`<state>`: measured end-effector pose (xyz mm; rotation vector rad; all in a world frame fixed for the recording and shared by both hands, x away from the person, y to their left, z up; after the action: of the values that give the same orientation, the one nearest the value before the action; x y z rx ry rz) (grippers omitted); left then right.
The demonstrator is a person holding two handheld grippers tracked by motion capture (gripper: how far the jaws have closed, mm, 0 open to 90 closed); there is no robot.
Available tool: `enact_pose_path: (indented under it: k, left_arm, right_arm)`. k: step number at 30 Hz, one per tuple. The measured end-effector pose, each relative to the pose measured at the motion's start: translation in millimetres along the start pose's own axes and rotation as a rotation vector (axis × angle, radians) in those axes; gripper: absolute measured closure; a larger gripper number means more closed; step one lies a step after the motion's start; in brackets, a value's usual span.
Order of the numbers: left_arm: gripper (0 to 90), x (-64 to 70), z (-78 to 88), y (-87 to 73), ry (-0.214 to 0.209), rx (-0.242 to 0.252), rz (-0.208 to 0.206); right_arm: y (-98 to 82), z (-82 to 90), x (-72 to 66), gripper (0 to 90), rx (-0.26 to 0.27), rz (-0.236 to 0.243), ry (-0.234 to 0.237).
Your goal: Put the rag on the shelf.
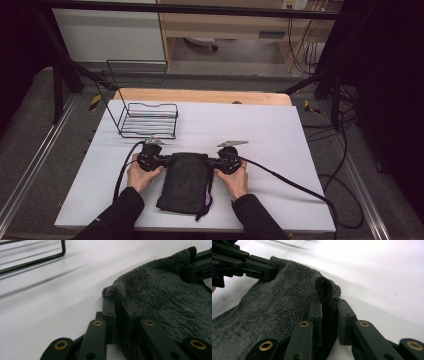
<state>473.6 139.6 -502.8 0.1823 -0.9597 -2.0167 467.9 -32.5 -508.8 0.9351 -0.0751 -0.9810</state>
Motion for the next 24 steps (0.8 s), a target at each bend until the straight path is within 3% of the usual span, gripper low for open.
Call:
enact_pose_path:
  k: [11,13,24]
  left_arm:
    - [81.9,9.9,25.0,12.4,-0.03,0.091,-0.043]
    - [81.9,11.5,31.4,15.9,-0.023,0.106,-0.065]
    - [82.1,21.5,62.8,27.1,-0.021,0.171,-0.095]
  right_arm:
    - [10.7,14.2,-8.4,77.7,0.055,0.025,0.028]
    - [11.9,16.0,-9.4,77.7,0.06,0.027,0.032]
    - [28.1,33.6,-26.5,77.8,0.126,0.081,0.056]
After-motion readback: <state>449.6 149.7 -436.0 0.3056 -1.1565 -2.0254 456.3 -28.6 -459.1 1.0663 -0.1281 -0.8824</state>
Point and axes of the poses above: each handheld gripper's, and its own axes: z roughly backward along the jaws, y roughly out of its top, x roughly to its right, the point moved 9 cm from there along -z, roughly forward along the jaws
